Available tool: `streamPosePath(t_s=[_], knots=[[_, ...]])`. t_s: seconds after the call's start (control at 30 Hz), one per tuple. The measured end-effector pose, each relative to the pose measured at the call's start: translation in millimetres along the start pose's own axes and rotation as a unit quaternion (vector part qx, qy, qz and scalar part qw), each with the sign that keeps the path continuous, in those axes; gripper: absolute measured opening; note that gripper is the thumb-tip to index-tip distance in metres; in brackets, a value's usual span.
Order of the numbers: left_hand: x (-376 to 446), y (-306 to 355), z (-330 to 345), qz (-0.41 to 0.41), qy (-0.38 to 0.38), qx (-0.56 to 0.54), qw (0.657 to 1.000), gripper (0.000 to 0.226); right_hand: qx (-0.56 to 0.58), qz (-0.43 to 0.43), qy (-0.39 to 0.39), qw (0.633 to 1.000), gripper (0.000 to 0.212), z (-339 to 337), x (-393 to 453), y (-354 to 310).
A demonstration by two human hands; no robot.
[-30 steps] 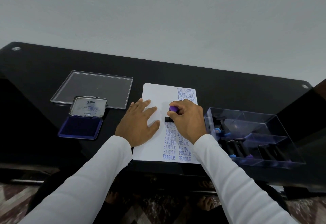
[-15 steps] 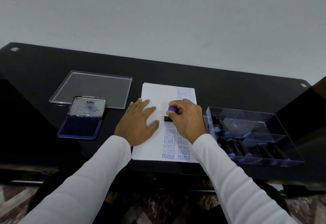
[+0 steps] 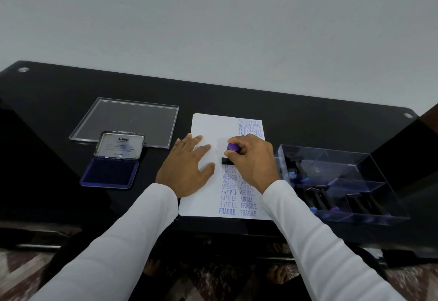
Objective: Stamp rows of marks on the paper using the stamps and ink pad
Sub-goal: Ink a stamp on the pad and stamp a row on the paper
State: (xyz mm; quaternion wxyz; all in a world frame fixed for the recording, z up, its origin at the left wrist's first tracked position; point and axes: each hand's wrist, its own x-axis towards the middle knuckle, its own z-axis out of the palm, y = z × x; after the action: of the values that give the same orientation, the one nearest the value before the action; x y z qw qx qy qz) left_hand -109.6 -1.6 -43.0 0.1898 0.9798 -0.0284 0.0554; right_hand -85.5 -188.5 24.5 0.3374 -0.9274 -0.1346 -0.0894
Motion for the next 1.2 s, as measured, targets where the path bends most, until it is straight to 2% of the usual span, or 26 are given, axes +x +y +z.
streamPosePath(t_s=[0.13,0.3,0.37,0.6,1.2], knots=[[-1.3,1.7,-1.7,-0.002,0.001,-0.013,1.000,0.063,0.024,0.002,0.003,1.000,0.023,-4.9,-0.2,1.4],[-3.0,1.3,-2.3,0.005,0.007,-0.022,1.000,0.061,0.153,0.075,0.115,0.979,0.015,-21.8,-2.1,9.2],[-2.8,2.2,-2.2,0.007,0.007,-0.024,1.000,0.060,0.171,0.101,0.141,0.970,0.013,-26.8,-4.0,12.2],[-3.2,2.7,-2.3,0.013,0.012,-0.017,1.000,0.060,0.185,0.131,0.146,0.963,0.015,-24.0,-9.9,17.8],[-1.7,1.5,-2.6,0.018,0.013,-0.014,1.000,0.059,0.175,0.124,0.130,0.968,0.016,-18.2,-15.3,21.7]])
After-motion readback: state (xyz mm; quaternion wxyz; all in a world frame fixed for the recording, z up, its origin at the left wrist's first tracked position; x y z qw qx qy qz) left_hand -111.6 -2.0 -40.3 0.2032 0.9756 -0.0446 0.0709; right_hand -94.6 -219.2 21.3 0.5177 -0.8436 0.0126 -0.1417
